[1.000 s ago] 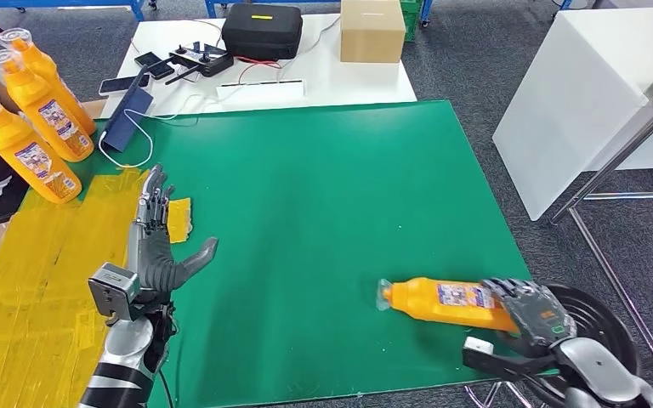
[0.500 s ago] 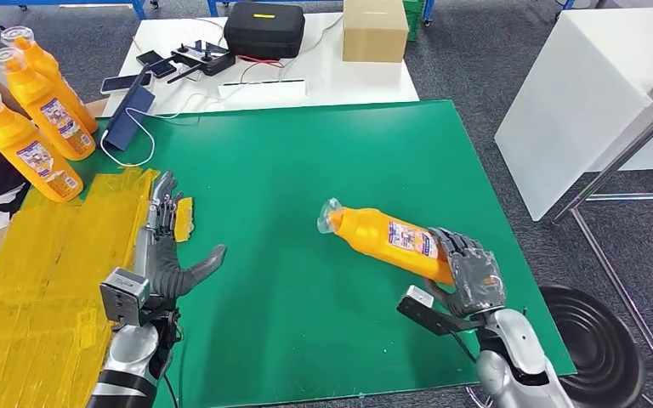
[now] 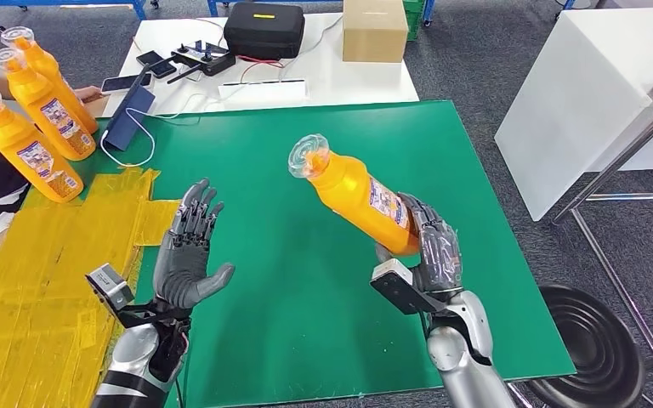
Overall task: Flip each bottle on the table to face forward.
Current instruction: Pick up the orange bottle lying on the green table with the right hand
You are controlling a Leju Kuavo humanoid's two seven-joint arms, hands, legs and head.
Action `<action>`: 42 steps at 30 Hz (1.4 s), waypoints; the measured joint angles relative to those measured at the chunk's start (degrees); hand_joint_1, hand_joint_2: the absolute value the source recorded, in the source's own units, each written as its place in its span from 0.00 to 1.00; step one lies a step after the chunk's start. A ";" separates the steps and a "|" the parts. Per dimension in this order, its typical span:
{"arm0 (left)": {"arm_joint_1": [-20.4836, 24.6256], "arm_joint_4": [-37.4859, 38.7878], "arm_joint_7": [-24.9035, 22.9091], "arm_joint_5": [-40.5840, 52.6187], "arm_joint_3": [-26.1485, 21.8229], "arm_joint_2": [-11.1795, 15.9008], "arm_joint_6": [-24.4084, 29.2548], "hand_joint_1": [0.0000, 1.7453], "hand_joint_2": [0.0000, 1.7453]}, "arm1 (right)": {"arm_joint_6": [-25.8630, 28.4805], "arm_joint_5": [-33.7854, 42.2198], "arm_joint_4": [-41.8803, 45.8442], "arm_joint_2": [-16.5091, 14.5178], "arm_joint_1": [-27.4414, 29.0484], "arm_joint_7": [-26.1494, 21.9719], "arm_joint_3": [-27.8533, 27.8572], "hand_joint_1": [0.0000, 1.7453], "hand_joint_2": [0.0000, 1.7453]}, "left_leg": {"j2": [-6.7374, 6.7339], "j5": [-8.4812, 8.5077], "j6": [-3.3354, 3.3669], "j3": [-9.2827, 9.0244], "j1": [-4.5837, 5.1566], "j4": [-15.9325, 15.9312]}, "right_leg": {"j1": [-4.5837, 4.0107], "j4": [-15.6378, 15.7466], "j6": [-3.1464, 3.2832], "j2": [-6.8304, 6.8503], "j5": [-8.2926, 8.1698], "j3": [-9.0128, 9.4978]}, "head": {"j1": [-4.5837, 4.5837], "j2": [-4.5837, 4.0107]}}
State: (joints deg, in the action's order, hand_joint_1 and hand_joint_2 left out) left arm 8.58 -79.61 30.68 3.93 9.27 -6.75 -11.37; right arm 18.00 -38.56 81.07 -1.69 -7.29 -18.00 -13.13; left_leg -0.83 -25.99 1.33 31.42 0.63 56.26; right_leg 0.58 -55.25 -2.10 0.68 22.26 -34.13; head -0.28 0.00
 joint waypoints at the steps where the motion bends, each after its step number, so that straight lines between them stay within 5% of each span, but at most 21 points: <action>1: 0.04 0.22 0.02 -0.14 0.02 0.02 -0.13 0.00 1.00 | 0.02 0.14 -0.18 -0.33 -0.17 -0.09 -0.07 1.00 1.00 | 0.01 0.00 0.00 0.01 0.00 0.00 | 0.00 0.00 0.00 0.01 0.00 0.00 | 0.00 0.00; 8: 0.54 1.79 -0.80 -2.89 0.15 0.22 -4.02 0.00 1.00 | -1.55 2.75 -1.45 -1.74 -0.95 -1.65 -0.33 1.00 1.00 | 0.01 0.00 0.00 0.05 0.02 0.00 | 0.03 0.00 0.00 0.01 0.00 -0.01 | -0.01 0.00; 12: 2.68 5.65 -1.87 -7.54 1.12 0.51 -10.89 0.00 1.00 | -4.16 7.92 -4.31 -4.52 -2.80 -5.03 -1.45 1.00 1.00 | 0.00 0.01 -0.01 0.02 0.00 0.00 | 0.00 0.00 0.00 -0.01 0.00 -0.02 | 0.00 0.00; 18: 6.98 11.72 -2.99 -11.94 3.64 0.47 -14.44 0.00 1.00 | -6.12 12.20 -12.37 -9.18 -6.92 -7.33 -4.86 1.00 1.00 | 0.00 0.09 -0.13 0.02 -0.10 0.00 | -0.09 -0.02 0.02 -0.01 -0.01 -0.02 | -0.01 0.00; 42: 13.85 20.29 -3.17 -14.27 6.75 0.41 -11.28 0.00 1.00 | -4.88 9.45 -38.58 -17.70 -14.52 -8.32 -17.11 1.00 1.00 | 0.00 0.11 -0.14 0.05 -0.15 0.00 | -0.15 -0.03 0.02 0.00 -0.01 -0.05 | -0.02 0.00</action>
State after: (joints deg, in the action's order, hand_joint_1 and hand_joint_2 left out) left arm 22.42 -59.31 27.51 -10.33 16.02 -6.34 -22.65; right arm 13.12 -29.11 42.49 -19.40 -21.81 -26.32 -30.24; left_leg -0.83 -25.88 1.18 31.47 0.48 56.26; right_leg 0.43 -55.29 -2.08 0.69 22.25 -34.18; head -0.30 0.00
